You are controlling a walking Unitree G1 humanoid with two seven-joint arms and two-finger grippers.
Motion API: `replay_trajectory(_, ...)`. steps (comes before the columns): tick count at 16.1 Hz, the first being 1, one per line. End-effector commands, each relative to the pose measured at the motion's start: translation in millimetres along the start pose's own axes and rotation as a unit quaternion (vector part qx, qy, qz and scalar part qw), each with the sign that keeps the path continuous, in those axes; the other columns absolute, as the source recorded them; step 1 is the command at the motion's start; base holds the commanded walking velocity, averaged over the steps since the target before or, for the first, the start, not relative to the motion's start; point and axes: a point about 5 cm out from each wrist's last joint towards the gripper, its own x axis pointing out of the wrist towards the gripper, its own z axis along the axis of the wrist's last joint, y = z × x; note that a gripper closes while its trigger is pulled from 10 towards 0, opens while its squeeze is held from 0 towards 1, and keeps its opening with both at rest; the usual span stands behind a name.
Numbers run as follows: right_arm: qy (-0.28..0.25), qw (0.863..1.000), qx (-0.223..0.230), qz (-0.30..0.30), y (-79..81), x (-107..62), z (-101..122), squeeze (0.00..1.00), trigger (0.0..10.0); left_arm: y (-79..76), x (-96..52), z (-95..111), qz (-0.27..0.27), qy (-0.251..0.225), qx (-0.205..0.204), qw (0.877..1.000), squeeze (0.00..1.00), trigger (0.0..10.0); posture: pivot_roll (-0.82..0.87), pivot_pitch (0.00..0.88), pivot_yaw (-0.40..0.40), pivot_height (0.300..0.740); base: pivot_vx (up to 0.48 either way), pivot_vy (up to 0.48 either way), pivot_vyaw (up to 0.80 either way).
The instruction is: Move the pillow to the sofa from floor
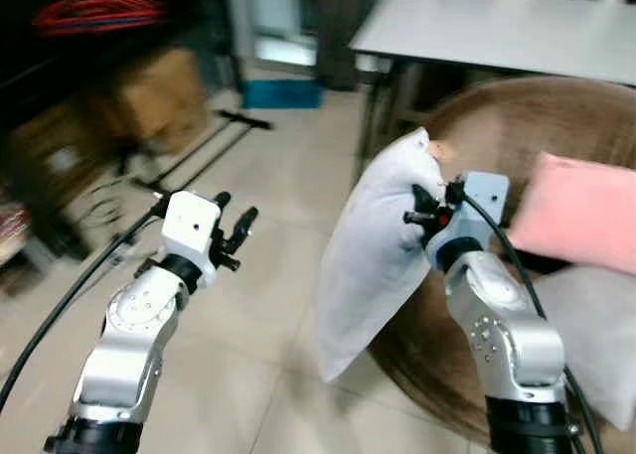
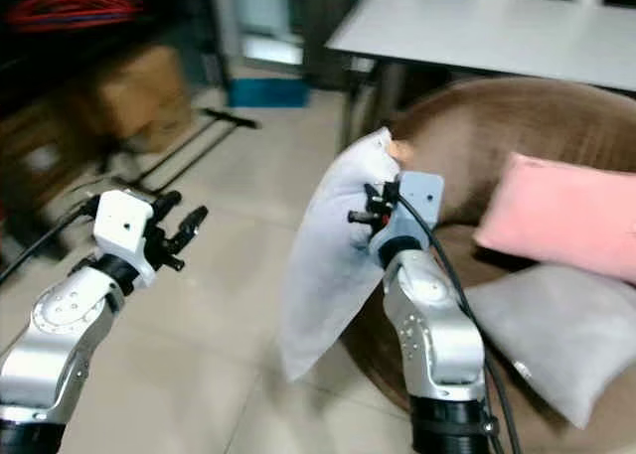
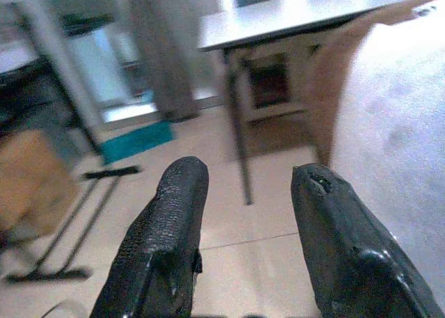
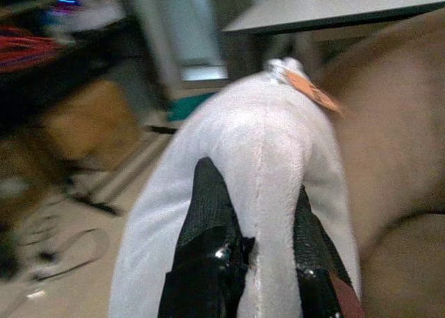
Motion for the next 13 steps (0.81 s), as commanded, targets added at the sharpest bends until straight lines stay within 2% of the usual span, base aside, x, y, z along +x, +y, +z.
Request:
replay_trajectory(1, -0.034, 0.999, -0.005, -0.002, -0.2, 1.7, 12.1, 0.0, 10.0, -1.1, -1.5, 0.7, -0.01, 0.001, 0.005, 1.0, 0.0, 10.0, 0.0, 0.0, 0.036, 0.74, 0.352, 0.0, -0.8)
replay_trajectory(9, -0.039, 0.999, -0.023, 0.012, 2.7, 3.5, 15.1, 0.0, 10.0, -4.5, -5.4, -2.9, -0.029, 0.007, 0.004, 1.0, 0.0, 10.0, 0.01, 0.0, 0.023, 0.74, 0.347, 0.0, -0.77)
replay_trajectory(13, -0.038, 0.998, -0.033, 0.027, 6.1, 4.3, 13.8, 0.0, 10.0, -7.1, -7.1, -3.7, -0.038, 0.009, 0.005, 0.999, 0.0, 10.0, 0.02, 0.0, 0.015, 0.74, 0.327, 0.0, 0.0)
